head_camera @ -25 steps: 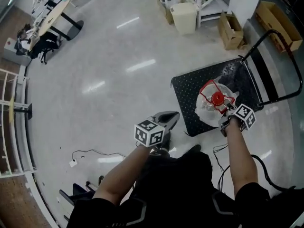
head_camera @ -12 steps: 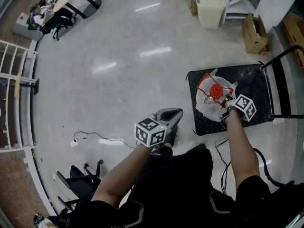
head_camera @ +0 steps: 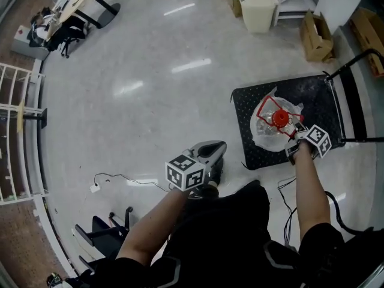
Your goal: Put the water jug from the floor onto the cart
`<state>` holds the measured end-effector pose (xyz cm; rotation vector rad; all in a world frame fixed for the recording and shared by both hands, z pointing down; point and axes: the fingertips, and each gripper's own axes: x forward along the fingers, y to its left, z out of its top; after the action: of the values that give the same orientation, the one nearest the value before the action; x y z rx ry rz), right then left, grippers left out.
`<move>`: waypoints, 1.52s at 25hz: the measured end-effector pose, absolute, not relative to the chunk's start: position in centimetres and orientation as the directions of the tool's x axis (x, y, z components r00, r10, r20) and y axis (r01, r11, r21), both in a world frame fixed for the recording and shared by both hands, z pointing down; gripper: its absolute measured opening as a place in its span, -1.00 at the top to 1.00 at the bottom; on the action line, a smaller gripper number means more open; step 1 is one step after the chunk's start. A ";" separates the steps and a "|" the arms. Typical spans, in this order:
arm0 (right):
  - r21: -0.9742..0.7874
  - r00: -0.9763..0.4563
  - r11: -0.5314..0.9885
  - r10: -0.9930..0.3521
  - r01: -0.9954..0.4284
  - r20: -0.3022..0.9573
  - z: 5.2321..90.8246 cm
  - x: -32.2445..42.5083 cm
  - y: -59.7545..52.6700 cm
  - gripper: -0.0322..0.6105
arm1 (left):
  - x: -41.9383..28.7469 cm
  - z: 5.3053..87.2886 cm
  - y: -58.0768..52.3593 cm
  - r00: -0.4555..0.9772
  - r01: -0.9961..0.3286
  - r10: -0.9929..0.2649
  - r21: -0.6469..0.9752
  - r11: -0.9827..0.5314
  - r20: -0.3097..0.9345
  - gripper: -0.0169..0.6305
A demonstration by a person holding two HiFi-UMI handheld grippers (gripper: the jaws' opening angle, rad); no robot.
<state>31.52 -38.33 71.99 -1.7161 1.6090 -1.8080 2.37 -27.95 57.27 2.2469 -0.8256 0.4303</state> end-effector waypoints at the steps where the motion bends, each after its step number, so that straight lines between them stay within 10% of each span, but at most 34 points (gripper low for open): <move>1: -0.748 -0.307 -0.408 -0.728 -0.523 0.613 72.3 32.5 -38.1 0.73 | 2.9 57.2 -28.0 0.749 -0.659 -0.429 0.496 -0.566 0.505 0.94; 16: -0.297 -0.132 -0.170 -0.621 -0.939 0.773 70.6 37.5 -36.3 0.45 | 9.8 55.3 -29.1 0.803 -0.579 -0.354 0.483 -0.657 0.480 0.94; 30: -0.118 -0.074 -0.002 -0.766 -0.993 0.639 52.0 35.5 -33.5 0.45 | 16.6 46.1 -31.4 0.904 -0.403 -0.277 0.432 -0.807 0.327 0.94; 38: -0.132 -0.021 -0.057 -0.850 -0.990 0.527 44.1 35.4 -29.3 0.84 | 18.6 41.8 -31.3 0.943 -0.312 -0.225 0.414 -0.855 0.247 0.94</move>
<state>35.43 -29.28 44.05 -2.3725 2.3262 -0.8465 18.60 -31.35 41.83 2.6366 -0.3852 0.2620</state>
